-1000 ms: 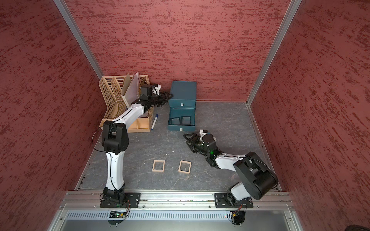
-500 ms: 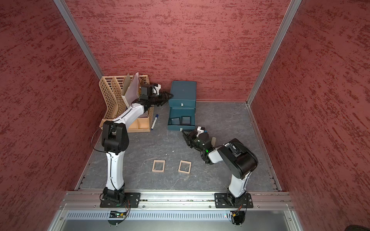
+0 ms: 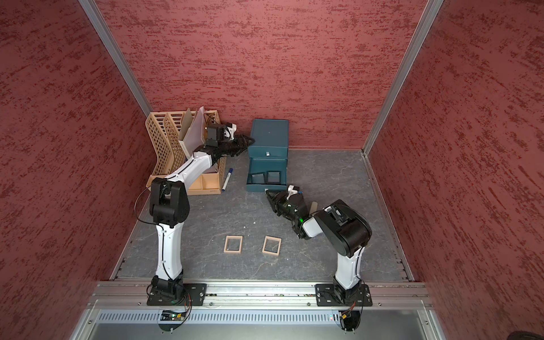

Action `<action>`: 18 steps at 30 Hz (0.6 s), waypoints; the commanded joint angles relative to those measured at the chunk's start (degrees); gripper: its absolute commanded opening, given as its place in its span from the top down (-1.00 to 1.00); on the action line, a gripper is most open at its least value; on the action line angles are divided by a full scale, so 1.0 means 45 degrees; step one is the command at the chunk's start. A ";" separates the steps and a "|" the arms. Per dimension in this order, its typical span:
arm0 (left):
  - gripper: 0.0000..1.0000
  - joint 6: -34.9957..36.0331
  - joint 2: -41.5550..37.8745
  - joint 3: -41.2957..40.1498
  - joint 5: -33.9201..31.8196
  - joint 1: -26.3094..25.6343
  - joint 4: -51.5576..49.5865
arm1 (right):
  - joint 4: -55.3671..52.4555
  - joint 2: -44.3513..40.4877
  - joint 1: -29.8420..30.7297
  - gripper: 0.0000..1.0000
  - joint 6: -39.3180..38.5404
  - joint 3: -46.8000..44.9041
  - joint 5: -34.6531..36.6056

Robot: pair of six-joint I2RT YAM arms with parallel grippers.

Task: Place the brooch boxes into the drawer by color
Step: Close the drawer in the storage box.

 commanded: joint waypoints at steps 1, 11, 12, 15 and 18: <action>-0.19 0.0330 0.0205 0.0207 -0.0201 -0.0060 -0.0709 | 0.0455 0.0283 0.0110 0.27 0.0239 0.0368 0.0398; -0.19 0.0364 0.0126 0.0070 -0.0183 -0.0062 -0.0709 | 0.0400 0.0593 0.0205 0.57 0.0485 0.0707 0.0802; -0.19 0.0370 0.0125 0.0070 -0.0190 -0.0068 -0.0709 | 0.0304 0.0606 0.0207 0.61 0.0489 0.0763 0.0807; -0.19 0.0357 0.0064 0.0090 -0.0210 -0.0070 -0.0691 | 0.0245 0.0710 0.0201 0.81 0.0585 0.0879 0.0858; -0.19 0.0317 0.0029 0.0090 -0.0193 -0.0074 -0.0670 | 0.0220 0.0675 0.0206 1.00 0.0635 0.0889 0.1053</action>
